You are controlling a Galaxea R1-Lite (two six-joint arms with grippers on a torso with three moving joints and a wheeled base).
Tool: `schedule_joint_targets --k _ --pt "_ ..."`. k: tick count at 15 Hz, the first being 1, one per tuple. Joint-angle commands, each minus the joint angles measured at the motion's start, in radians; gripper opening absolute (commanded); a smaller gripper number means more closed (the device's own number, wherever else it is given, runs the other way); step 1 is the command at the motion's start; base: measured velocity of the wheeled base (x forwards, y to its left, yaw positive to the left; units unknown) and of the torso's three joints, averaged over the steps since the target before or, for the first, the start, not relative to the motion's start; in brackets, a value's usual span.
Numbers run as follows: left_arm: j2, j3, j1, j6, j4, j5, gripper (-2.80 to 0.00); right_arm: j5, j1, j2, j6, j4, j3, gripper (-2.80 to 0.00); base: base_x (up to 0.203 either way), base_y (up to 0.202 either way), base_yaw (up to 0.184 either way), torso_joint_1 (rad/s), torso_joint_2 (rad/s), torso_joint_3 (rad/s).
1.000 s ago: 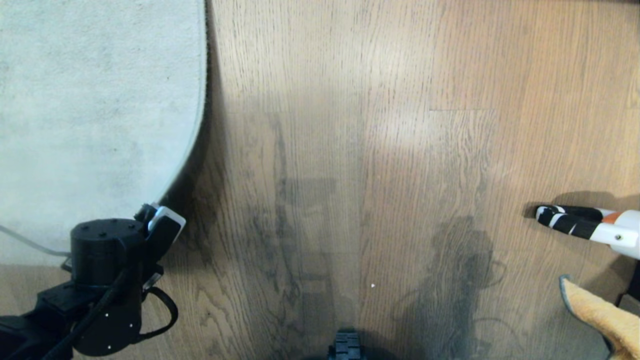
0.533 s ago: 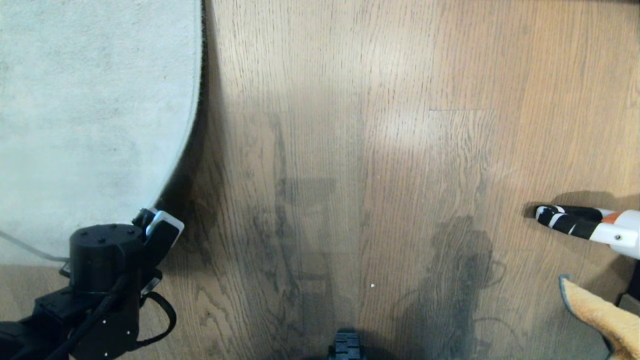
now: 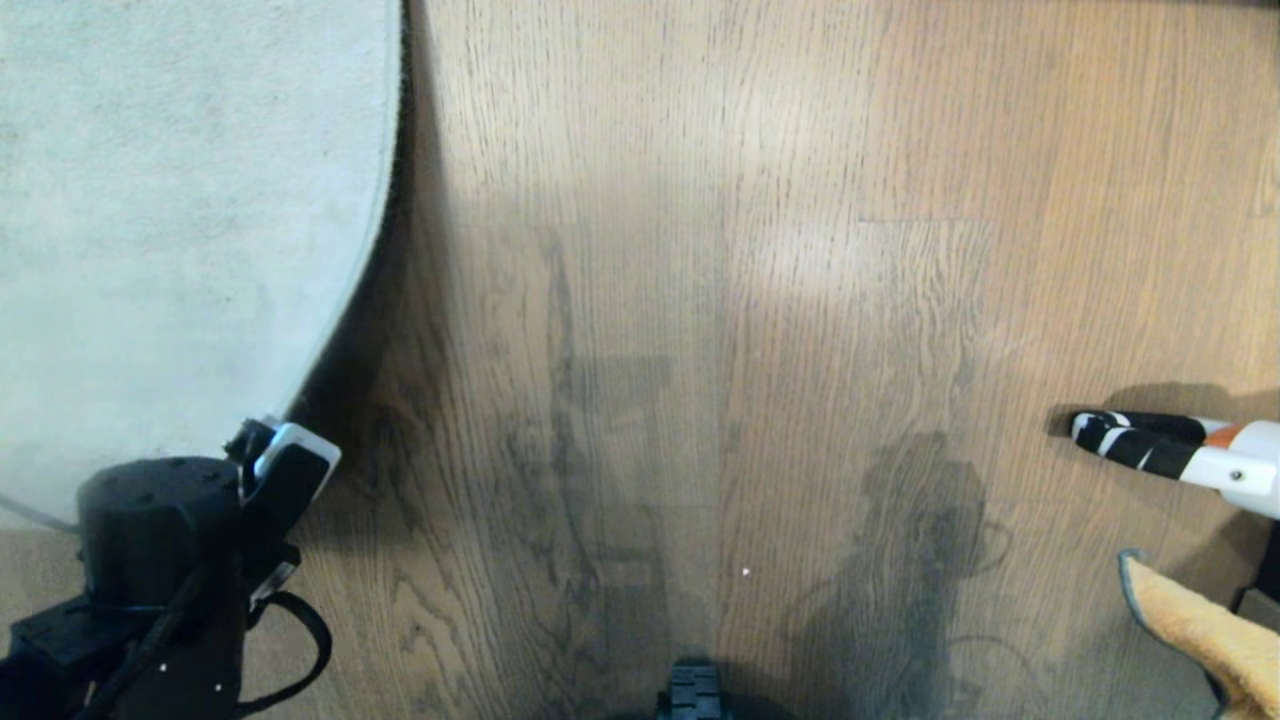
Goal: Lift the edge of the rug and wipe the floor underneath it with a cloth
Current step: Lift up the carpet
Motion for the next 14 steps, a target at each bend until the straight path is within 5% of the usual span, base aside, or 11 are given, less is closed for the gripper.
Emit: schedule_joint_targets --k 1,14 --pt "-0.048 0.035 0.005 0.003 -0.006 0.007 -2.8 0.001 0.0 0.001 -0.001 0.0 0.0 -2.8 0.0 0.0 0.0 0.0 0.0 0.0" --pt "-0.054 0.054 0.0 0.004 -0.004 -0.002 -2.8 0.001 0.0 0.001 -0.001 0.0 0.0 -2.8 0.0 0.0 0.0 0.0 0.0 0.0"
